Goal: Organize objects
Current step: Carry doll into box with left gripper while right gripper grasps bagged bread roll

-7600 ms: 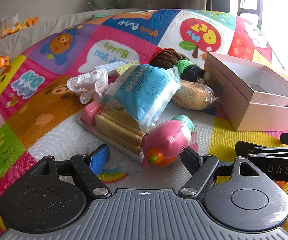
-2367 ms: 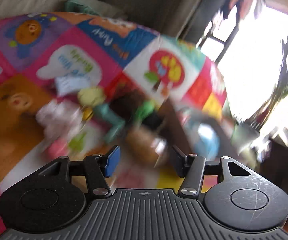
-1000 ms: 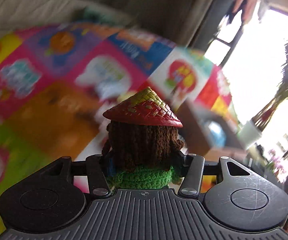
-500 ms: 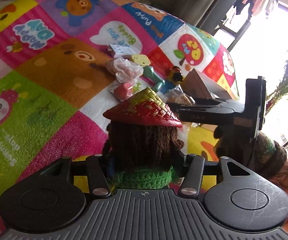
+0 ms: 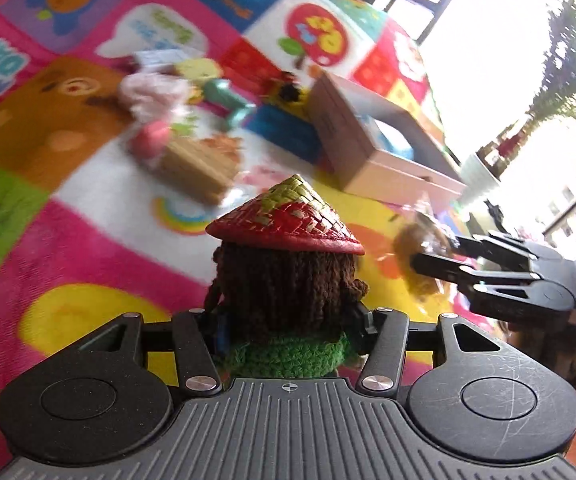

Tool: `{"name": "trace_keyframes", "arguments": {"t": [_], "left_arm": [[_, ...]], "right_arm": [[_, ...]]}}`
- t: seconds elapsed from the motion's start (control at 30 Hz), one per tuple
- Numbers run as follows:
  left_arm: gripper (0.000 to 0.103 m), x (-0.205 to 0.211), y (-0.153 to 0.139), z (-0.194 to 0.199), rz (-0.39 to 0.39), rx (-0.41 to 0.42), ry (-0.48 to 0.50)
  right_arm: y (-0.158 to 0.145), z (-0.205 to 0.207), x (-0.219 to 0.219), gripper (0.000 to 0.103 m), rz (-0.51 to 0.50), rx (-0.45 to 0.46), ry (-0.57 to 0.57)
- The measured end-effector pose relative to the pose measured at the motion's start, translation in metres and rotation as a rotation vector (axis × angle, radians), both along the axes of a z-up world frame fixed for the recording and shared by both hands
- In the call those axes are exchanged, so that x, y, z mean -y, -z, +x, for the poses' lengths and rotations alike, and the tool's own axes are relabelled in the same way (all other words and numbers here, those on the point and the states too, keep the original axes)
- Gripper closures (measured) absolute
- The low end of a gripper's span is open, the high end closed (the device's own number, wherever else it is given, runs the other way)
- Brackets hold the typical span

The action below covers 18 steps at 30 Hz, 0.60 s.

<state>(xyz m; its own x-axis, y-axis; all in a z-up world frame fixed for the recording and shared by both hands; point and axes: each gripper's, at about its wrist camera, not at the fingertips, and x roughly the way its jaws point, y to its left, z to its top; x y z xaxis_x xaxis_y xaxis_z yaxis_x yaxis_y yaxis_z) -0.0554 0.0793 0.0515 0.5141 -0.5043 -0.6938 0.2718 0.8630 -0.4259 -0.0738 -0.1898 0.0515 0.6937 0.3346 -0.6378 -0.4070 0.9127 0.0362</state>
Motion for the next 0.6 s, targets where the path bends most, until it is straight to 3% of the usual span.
{"name": "trace_keyframes", "arguments": {"t": [0.1, 0.23, 0.4, 0.5, 0.6], "left_arm": [[0.046, 0.027, -0.018, 0.017, -0.026, 0.002, 0.053], [0.046, 0.08, -0.057, 0.062, -0.041, 0.079, 0.108], [0.045, 0.158, -0.077, 0.145, -0.07, 0.11, 0.096], [0.045, 0.204, -0.062, 0.188, 0.006, 0.129, 0.087], [0.044, 0.231, -0.029, 0.214, 0.163, 0.075, 0.069]], "right_arm": [[-0.012, -0.018, 0.039, 0.054, 0.058, 0.063, 0.091], [-0.021, -0.036, 0.077, 0.054, 0.083, 0.191, 0.219], [-0.017, -0.034, 0.105, 0.054, 0.165, 0.217, 0.29], [-0.011, -0.03, 0.112, 0.054, 0.18, 0.21, 0.312], [-0.006, -0.03, 0.119, 0.054, 0.175, 0.222, 0.332]]}}
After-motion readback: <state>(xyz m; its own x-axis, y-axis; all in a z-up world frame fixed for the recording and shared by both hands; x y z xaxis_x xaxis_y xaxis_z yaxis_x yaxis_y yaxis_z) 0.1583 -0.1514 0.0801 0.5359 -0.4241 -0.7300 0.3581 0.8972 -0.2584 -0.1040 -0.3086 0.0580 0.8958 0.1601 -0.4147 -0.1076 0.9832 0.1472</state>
